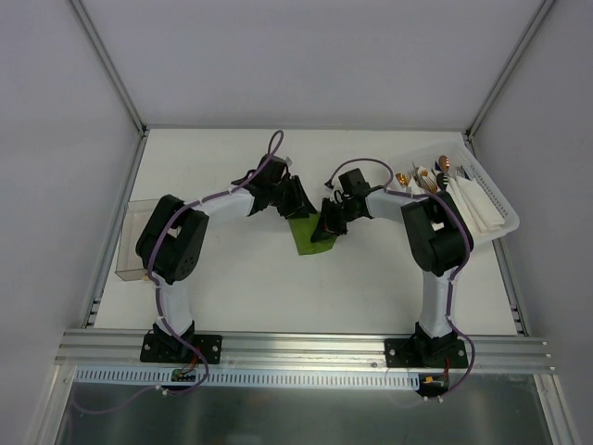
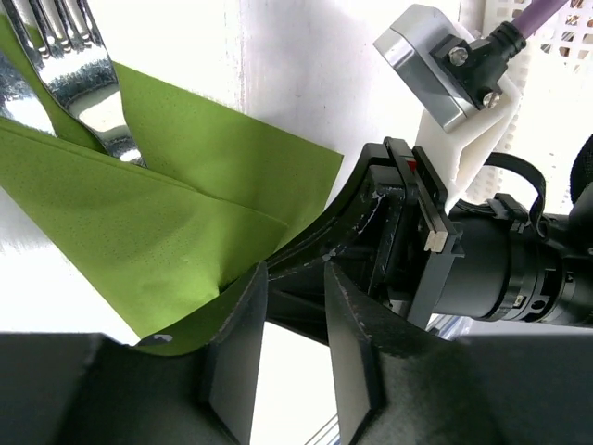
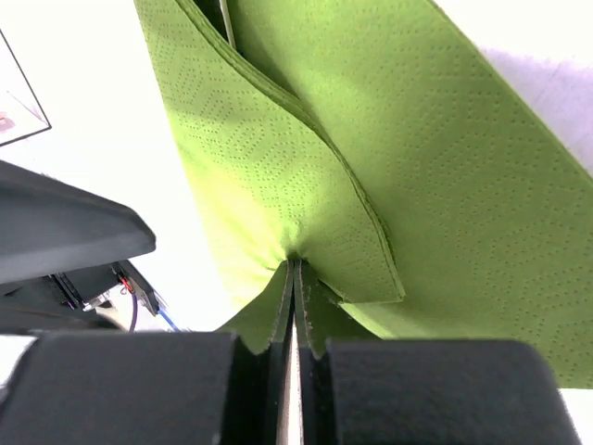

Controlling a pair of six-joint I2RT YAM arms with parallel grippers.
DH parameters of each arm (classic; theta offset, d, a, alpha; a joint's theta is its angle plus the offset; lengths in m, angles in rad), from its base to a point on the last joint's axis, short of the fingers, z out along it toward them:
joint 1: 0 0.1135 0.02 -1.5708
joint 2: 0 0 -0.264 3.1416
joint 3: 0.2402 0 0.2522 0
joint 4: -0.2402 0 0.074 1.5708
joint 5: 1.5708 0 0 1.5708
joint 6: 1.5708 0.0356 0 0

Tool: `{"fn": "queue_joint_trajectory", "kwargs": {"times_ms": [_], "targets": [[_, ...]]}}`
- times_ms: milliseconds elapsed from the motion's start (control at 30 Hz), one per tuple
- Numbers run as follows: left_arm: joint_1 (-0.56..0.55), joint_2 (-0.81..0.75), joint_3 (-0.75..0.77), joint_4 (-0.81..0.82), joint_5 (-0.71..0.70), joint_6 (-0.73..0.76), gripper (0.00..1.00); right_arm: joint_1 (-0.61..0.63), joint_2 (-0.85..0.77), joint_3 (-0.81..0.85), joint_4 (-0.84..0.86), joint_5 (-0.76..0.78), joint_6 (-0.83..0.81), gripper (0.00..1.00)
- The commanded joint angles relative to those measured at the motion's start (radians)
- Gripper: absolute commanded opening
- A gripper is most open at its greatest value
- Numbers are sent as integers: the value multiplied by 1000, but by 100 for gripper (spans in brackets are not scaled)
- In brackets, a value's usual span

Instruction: Place the utensils on the paper napkin and roll it up

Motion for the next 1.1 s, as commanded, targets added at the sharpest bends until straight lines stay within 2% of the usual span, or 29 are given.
{"fn": "queue_joint_trajectory", "kwargs": {"times_ms": [0, 333, 533, 733, 867, 1067], "targets": [[9, -17, 28, -46, -28, 36, 31, 0, 29, -3, -41, 53, 3, 0], [18, 56, 63, -66, -81, 7, 23, 1, 30, -22, -37, 49, 32, 0], [17, 111, 118, -158, -127, 24, 16, 0, 35, -27, -32, 47, 47, 0], [17, 176, 201, -299, -183, 31, 4, 1, 17, -38, -15, 35, 57, 0], [17, 228, 249, -373, -180, 54, 0, 3, -42, -50, 23, 23, 52, 0], [17, 271, 270, -423, -168, 93, 0, 3, -117, 0, 32, 4, 20, 2]]}}
